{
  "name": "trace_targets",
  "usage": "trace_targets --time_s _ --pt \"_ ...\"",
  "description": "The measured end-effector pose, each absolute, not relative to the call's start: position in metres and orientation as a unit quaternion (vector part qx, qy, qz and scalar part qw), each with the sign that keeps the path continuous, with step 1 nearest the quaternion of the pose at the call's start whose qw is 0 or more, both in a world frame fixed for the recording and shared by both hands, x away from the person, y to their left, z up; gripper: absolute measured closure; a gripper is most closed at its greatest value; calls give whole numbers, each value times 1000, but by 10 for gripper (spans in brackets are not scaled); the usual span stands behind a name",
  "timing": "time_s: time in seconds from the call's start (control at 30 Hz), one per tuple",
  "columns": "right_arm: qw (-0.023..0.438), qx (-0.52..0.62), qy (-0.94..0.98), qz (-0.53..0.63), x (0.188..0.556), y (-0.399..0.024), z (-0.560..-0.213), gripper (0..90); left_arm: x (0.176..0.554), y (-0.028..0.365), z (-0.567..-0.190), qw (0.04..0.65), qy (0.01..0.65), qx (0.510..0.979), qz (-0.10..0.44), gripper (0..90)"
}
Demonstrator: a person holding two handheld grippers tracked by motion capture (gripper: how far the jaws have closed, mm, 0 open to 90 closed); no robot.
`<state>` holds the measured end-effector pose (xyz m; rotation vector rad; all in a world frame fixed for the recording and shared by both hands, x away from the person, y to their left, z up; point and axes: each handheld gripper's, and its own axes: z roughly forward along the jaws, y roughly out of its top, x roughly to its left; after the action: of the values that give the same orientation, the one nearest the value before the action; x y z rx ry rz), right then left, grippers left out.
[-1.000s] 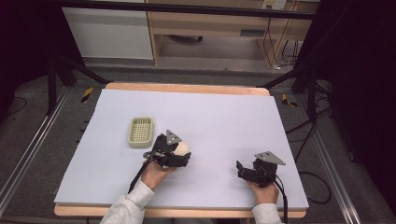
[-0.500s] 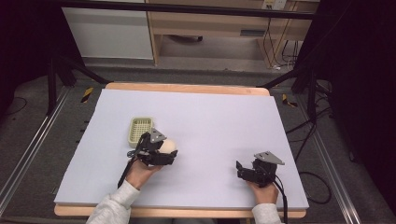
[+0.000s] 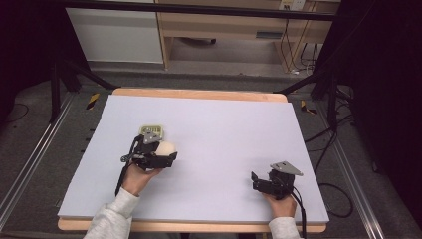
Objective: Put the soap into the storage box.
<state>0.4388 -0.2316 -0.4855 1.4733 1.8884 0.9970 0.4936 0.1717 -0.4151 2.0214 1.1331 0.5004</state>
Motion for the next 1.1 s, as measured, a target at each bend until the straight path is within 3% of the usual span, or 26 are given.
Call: trace_targets --time_s 1.1 --pt "272 543 708 362 440 -230 -485 78 521 215 -413 376 496 755 207 242"
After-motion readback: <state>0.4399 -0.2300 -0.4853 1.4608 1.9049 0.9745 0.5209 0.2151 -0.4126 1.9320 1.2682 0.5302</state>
